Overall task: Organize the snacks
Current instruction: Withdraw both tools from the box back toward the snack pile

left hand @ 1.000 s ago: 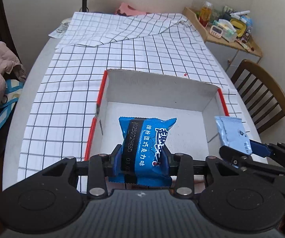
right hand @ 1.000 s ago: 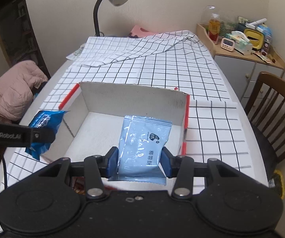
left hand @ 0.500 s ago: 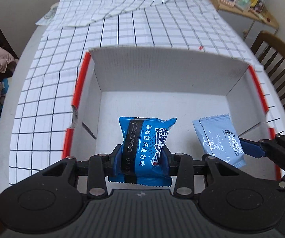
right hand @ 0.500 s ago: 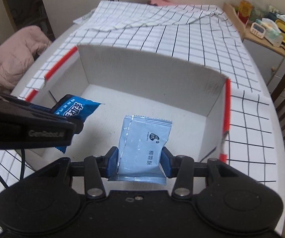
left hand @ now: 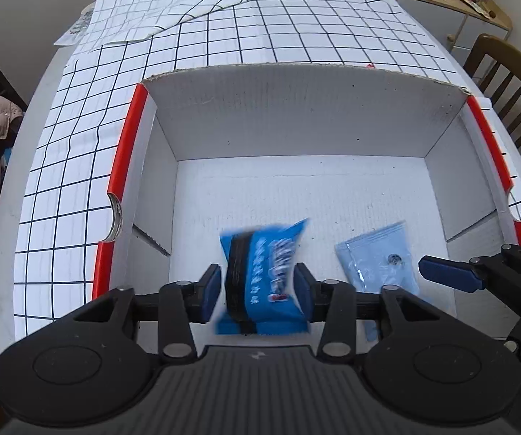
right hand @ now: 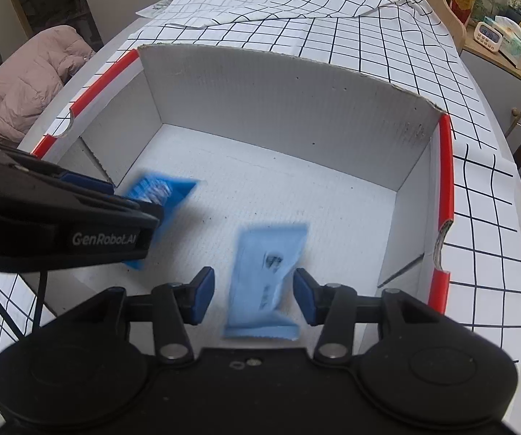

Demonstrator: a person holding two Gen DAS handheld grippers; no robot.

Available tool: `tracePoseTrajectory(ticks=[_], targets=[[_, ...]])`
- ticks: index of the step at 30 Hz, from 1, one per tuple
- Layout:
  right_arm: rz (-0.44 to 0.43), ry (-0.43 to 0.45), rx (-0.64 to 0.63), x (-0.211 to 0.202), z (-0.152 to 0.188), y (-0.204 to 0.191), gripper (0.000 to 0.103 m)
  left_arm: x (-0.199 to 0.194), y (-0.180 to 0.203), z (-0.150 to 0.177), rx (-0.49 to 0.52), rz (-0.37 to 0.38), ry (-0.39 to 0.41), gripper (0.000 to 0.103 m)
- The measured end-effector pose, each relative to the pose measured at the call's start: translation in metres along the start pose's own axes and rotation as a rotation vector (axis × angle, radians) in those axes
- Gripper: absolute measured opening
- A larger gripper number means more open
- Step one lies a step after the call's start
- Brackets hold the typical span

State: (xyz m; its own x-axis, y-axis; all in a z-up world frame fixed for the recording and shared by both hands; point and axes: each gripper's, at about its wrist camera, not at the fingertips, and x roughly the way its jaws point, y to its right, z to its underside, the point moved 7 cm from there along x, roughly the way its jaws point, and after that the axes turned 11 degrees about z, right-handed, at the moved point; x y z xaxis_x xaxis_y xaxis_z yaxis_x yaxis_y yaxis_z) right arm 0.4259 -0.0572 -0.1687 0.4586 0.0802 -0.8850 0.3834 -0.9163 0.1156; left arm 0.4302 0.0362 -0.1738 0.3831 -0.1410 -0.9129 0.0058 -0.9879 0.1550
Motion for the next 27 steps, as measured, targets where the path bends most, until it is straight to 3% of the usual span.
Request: tracePoseTrajectory(ticks=[3, 16, 25, 27], targets=[[0.009, 0.022, 0.001, -0.005, -0.001, 0.001, 0.066, -0.005, 0.002, 0.001, -0.002, 0.010, 0.016, 0.055], [0.008, 0.093, 0.028, -0.052, 0.001, 0.006, 0.080, -0.055, 0.004, 0.009, 0.004, 0.038, 0.102, 0.055], [-0.004, 0.166, 0.063, -0.100, 0.005, 0.005, 0.084, -0.102, 0.012, 0.022, 0.016, 0.071, 0.178, 0.055], [-0.008, 0.182, 0.066, -0.111, 0.007, 0.003, 0.084, -0.113, 0.014, 0.027, 0.023, 0.081, 0.193, 0.059]])
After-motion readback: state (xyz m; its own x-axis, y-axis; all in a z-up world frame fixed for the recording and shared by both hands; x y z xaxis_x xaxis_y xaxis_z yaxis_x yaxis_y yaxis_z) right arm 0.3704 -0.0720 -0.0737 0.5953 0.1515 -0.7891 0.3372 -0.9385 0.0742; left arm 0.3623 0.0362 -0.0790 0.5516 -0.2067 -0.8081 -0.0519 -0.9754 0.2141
